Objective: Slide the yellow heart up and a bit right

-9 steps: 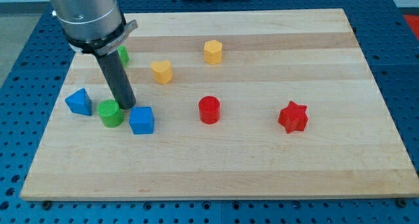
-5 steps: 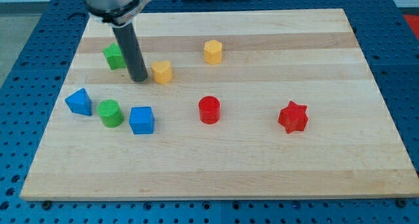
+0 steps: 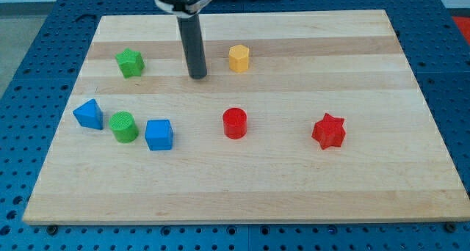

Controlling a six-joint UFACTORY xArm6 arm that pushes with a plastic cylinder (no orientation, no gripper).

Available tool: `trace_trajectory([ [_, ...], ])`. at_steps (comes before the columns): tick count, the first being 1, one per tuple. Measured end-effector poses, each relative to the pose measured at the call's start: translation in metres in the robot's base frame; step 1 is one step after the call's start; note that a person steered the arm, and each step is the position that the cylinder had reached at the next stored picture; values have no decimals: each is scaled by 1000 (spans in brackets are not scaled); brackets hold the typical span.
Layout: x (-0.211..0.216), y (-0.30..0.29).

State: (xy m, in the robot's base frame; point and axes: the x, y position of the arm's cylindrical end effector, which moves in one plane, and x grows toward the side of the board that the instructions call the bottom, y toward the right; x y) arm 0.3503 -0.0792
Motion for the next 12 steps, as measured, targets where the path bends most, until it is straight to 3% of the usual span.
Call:
trace_trajectory([
  [2,9,5],
  [4,4,-72],
  [6,-72,-60],
  [7,-82,-28],
  [8,-77,-2],
  [10,-76,-61],
  [12,-67,-58],
])
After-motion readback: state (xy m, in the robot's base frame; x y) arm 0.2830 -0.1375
